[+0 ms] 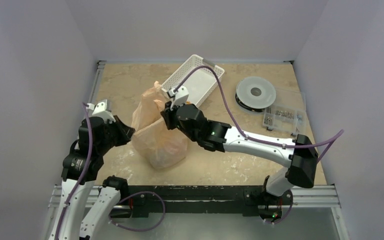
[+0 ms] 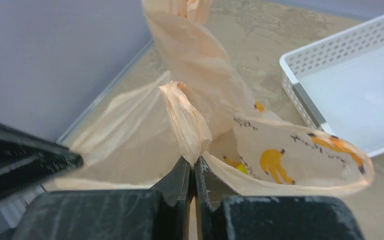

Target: Take the fake fruits out of the plastic bag

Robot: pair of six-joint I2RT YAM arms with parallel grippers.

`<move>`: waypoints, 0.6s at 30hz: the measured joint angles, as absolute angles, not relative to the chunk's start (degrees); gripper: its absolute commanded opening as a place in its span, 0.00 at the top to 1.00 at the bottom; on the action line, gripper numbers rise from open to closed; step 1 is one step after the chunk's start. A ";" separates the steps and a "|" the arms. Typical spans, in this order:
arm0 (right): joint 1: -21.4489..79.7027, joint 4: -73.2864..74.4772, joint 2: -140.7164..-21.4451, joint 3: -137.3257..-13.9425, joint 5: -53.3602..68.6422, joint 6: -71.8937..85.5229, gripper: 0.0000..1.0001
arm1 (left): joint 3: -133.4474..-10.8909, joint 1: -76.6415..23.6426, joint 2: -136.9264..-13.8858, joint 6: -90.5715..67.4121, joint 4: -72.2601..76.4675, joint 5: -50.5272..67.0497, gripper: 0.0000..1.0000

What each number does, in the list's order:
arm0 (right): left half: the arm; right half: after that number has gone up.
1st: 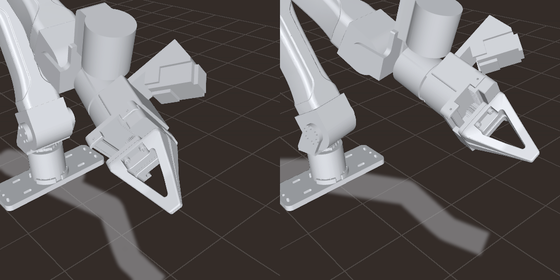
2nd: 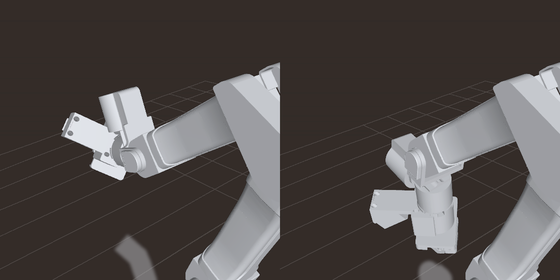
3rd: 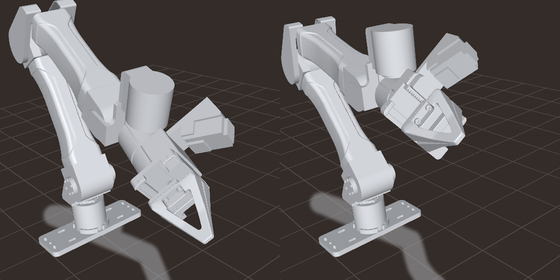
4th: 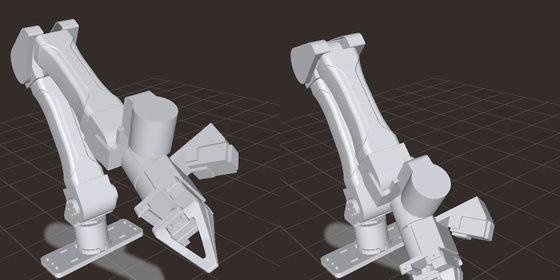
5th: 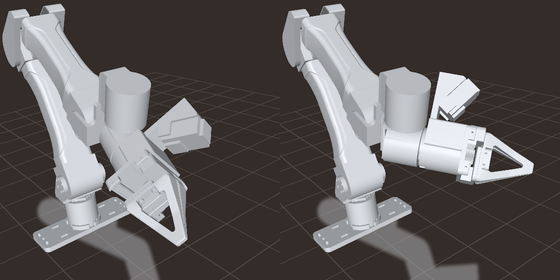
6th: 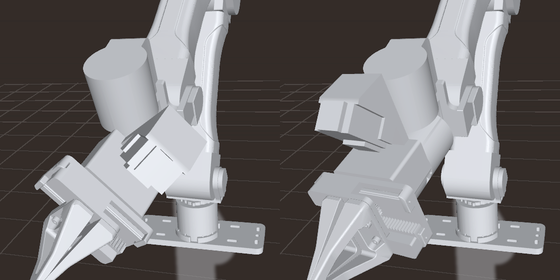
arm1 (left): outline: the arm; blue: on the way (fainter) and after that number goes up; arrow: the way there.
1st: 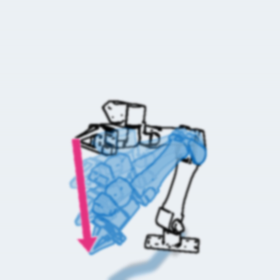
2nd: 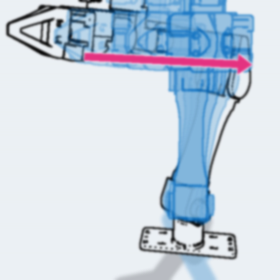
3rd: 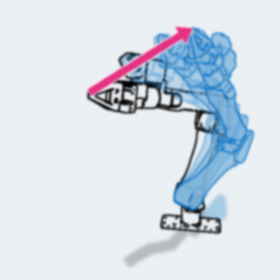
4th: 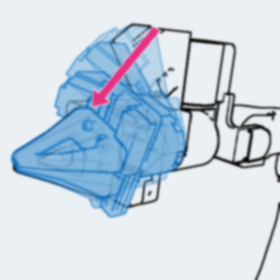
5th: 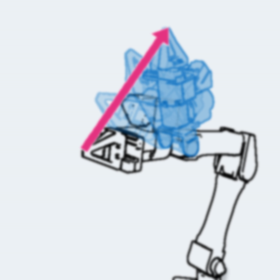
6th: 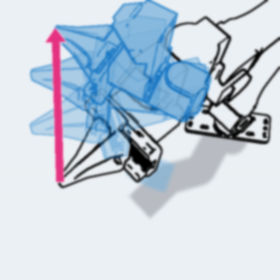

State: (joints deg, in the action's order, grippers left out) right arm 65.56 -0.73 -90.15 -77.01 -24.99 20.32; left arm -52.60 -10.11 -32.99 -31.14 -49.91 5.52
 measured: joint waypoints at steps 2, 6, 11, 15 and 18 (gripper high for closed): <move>66.13 -3.31 -87.26 -71.68 -26.11 20.34 1.00 | -52.58 -10.11 -33.50 -32.14 -48.66 4.78 1.00; 67.02 -7.84 -79.94 -60.80 -25.08 20.60 1.00 | -52.75 -9.45 -36.95 -33.69 -44.47 4.78 1.00; 64.42 -11.42 -80.68 -62.67 -20.43 20.69 1.00 | -57.04 -4.36 -46.94 -35.53 -42.48 7.01 1.00; 58.76 -11.05 -87.88 -75.00 -15.97 20.32 1.00 | -61.60 1.65 -51.57 -37.12 -40.82 9.74 1.00; 57.54 -10.68 -89.62 -79.18 -14.11 19.00 1.00 | -63.72 6.24 -52.62 -38.50 -38.61 14.81 1.00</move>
